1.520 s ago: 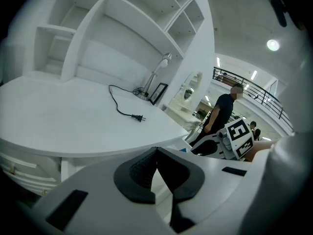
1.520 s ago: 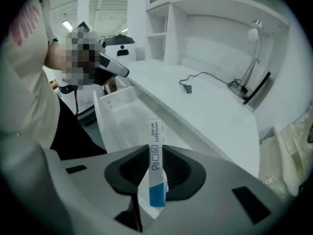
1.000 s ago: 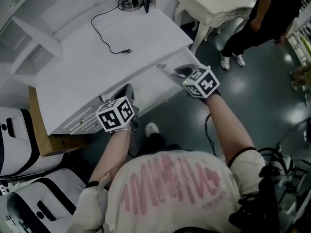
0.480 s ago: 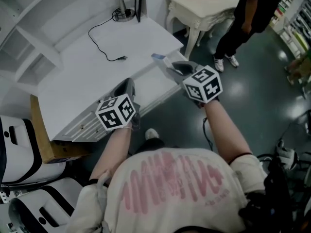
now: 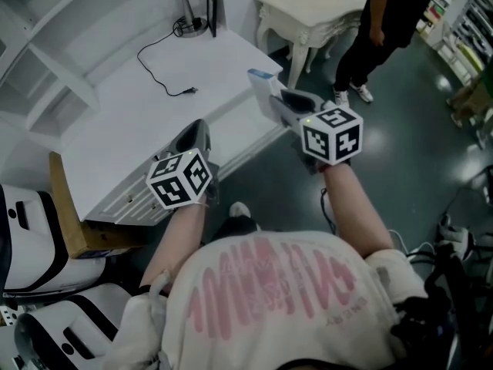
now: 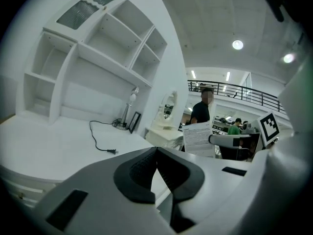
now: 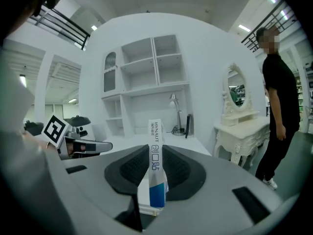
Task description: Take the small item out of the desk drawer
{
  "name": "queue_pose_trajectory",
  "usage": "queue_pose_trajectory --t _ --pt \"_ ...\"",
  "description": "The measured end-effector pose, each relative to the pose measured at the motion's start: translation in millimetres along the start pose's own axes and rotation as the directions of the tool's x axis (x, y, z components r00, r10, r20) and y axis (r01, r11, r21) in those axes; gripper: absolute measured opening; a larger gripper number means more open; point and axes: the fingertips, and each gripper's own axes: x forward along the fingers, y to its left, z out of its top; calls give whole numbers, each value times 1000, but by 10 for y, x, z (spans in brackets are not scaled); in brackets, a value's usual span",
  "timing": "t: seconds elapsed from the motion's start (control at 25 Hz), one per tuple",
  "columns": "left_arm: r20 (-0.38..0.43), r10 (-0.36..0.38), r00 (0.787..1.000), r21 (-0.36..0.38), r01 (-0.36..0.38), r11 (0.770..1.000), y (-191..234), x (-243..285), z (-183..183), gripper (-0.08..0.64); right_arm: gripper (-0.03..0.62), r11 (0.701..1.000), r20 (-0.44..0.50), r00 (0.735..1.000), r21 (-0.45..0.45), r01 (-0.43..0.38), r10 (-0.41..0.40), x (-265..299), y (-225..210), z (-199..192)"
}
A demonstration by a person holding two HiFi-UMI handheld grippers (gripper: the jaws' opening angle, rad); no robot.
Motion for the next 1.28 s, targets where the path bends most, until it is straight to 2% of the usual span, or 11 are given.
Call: queue_pose_trajectory --t 0.32,0.84,1.28 --pt "24 -22 999 0 22 1000 -357 -348 -132 29 95 994 80 996 100 33 -41 -564 65 -106" --pt "-6 -35 999 -20 35 999 -737 -651 -572 29 95 988 46 996 137 74 -81 -1147 42 -544" --pt "-23 -34 999 0 34 999 -825 -814 -670 29 95 986 43 994 137 97 -104 -1328 70 -654"
